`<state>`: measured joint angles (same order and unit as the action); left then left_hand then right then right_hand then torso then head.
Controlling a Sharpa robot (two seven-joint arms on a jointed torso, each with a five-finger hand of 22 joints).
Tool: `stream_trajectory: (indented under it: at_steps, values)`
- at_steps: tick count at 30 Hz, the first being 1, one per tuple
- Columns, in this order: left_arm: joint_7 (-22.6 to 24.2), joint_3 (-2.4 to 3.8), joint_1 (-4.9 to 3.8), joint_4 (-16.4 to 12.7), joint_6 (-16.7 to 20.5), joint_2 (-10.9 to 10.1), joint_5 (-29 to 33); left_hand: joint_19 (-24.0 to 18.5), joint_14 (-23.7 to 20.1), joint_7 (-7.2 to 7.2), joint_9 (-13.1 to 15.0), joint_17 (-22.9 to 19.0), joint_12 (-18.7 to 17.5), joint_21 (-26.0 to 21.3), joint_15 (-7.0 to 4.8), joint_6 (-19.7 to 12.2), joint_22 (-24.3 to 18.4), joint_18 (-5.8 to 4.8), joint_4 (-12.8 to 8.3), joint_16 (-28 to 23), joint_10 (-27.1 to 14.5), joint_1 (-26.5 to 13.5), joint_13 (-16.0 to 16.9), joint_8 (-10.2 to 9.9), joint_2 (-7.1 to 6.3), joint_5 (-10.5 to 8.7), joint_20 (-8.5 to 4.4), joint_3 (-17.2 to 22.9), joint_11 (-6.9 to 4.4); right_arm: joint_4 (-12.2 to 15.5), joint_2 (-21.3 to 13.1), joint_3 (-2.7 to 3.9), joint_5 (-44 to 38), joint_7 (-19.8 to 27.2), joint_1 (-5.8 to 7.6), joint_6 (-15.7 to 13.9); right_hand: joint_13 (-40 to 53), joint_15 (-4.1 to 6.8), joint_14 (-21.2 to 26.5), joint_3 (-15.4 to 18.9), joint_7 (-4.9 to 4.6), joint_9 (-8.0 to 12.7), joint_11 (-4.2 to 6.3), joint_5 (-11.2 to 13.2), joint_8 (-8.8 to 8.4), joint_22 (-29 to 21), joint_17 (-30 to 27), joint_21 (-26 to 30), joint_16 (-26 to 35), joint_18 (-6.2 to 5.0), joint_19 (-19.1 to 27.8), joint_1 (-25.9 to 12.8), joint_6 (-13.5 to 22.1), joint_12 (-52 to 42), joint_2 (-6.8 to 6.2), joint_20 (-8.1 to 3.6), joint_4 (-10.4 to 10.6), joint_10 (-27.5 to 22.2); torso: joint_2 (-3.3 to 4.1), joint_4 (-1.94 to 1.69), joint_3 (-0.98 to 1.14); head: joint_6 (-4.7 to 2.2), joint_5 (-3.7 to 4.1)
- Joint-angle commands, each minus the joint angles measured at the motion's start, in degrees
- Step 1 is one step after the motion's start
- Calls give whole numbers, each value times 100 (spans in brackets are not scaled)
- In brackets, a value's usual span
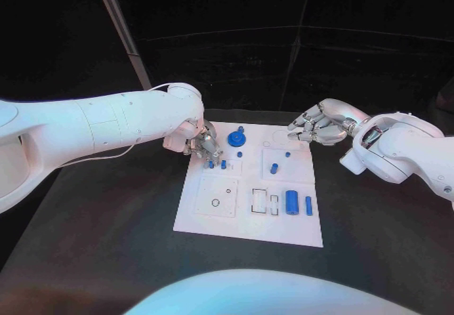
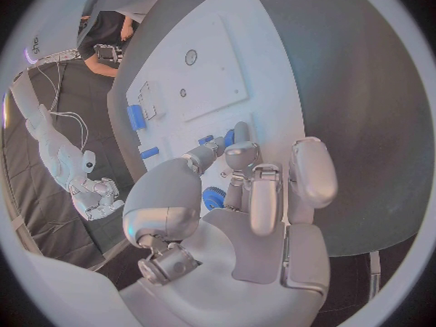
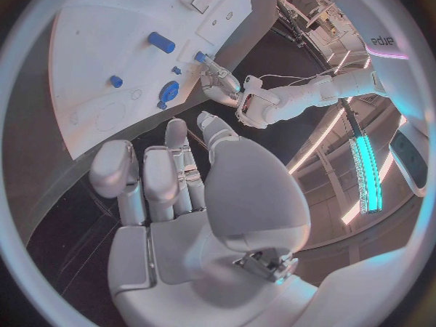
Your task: Assemble the parts on the task board
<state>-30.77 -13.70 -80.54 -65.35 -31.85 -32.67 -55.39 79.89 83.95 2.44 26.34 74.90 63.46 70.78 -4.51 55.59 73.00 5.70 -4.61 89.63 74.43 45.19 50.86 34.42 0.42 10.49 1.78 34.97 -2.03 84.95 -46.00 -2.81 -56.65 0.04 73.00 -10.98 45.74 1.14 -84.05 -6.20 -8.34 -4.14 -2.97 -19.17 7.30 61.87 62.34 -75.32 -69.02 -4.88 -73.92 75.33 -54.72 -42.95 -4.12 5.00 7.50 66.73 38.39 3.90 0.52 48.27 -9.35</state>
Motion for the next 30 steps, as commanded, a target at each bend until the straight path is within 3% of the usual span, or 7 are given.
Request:
stream_trajectory:
  at_steps: [1,6,11,17,21,27,30]
  values:
    - [-22,2,-6,9,-64,11,13,30,605,-13,8,1510,18,-20,-39,38,3,-68,38,37,-23,-67,1,-27,11,-11,-27,6,34,8,1,3,18,53,10,17,-8,22,-66,0,15,8,-3,-34,22,-6,-1,23,37,-99,33,21,43,11,-23,-4,27,-21,0,6,1,0,2]
    - [-21,2,-6,19,-39,9,13,25,605,-11,13,1510,14,-34,-39,48,-6,-65,67,37,-29,-121,0,-52,-14,-14,-26,-33,36,10,-3,3,18,52,10,18,-21,22,-66,1,14,8,-3,-38,26,-17,-8,32,48,-101,37,28,46,17,-26,-5,33,-28,1,2,1,-5,10]
    - [-20,2,-6,24,-22,-1,13,20,605,-5,33,1510,2,-55,-35,84,-14,-62,126,37,-44,-261,-7,-95,-155,-29,-21,-216,42,10,-6,3,18,52,10,19,-31,22,-66,1,14,8,-3,-41,29,-25,-12,39,55,-102,39,32,49,22,-28,-5,38,-32,-1,1,0,-4,11]
    - [-8,3,-5,-20,86,-56,11,13,605,1,69,1510,-16,-85,-29,128,-25,-58,217,37,-61,-395,-20,-150,-344,-45,-18,-627,49,8,-8,3,18,53,10,18,-31,22,-66,1,14,8,-3,-41,29,-25,-12,39,55,-102,39,32,49,22,-28,-5,38,-32,-2,2,-2,-7,13]
    - [8,3,-6,-102,278,-169,-15,19,603,-10,108,1504,-34,-95,-38,148,-20,-57,321,34,-76,-413,-36,-189,-440,-42,-24,-1107,42,4,-8,3,18,57,10,16,-31,22,-66,1,14,8,-3,-41,29,-25,-12,39,55,-102,39,32,49,22,-28,-5,38,-32,-3,-4,-5,-9,19]
    - [39,5,-19,-277,656,-409,-69,23,597,-18,160,1479,-77,-115,-45,149,-20,-55,457,22,-106,-301,-82,-230,-401,-32,-35,-1625,36,-6,-4,3,18,63,10,17,-31,22,-66,1,14,8,-3,-41,29,-25,-12,39,55,-102,39,32,49,22,-28,-5,38,-32,-3,-7,-1,-15,13]
    - [68,7,-25,-369,900,-519,-36,22,592,-15,203,1457,-106,-139,-45,138,-26,-51,524,12,-128,-140,-112,-254,-303,-21,-36,-1918,38,-12,1,3,18,67,9,17,-31,22,-66,1,14,8,-3,-41,29,-25,-12,39,55,-102,39,32,49,22,-28,-5,38,-32,-1,-5,-3,-23,9]
